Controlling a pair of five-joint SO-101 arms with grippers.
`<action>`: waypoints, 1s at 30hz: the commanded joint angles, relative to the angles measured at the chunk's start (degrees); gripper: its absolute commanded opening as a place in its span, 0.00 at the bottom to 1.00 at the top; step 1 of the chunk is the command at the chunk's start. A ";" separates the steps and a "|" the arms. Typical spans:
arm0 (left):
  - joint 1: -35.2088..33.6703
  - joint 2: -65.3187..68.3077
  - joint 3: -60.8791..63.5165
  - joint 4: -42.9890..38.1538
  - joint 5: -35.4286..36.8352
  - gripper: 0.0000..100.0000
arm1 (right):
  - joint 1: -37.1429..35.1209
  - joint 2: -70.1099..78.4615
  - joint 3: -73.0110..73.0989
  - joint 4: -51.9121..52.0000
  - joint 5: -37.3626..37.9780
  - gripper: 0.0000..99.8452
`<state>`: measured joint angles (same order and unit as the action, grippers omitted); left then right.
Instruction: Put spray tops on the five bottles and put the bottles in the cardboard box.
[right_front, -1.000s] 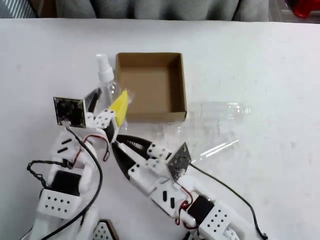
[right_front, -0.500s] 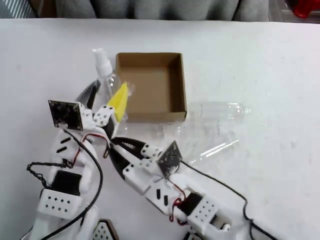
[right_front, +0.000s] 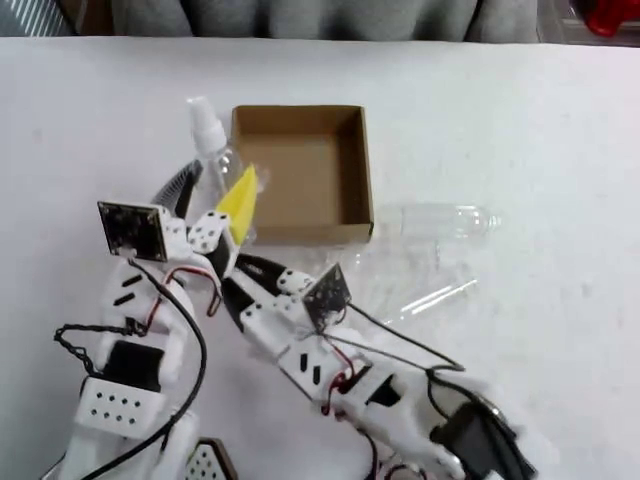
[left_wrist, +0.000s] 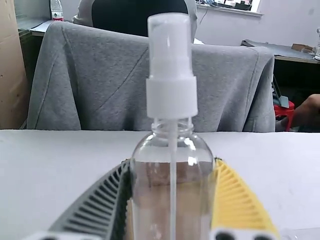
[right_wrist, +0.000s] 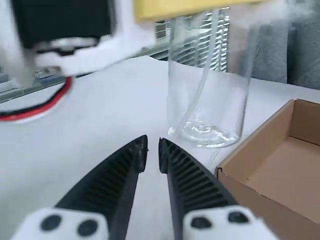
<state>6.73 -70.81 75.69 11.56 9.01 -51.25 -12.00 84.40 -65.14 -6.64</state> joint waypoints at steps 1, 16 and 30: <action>0.84 0.22 -3.87 2.11 0.26 0.03 | 1.89 3.30 -3.60 -5.41 -0.35 0.01; 0.75 0.22 -3.43 2.64 0.26 0.03 | 8.40 5.41 -6.33 -2.95 -3.25 0.01; 0.57 0.22 -1.93 2.11 0.18 0.03 | 8.13 4.88 -4.22 -1.89 -4.66 0.01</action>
<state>6.64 -70.81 75.60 13.67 9.01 -44.66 -6.20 81.23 -67.96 -10.95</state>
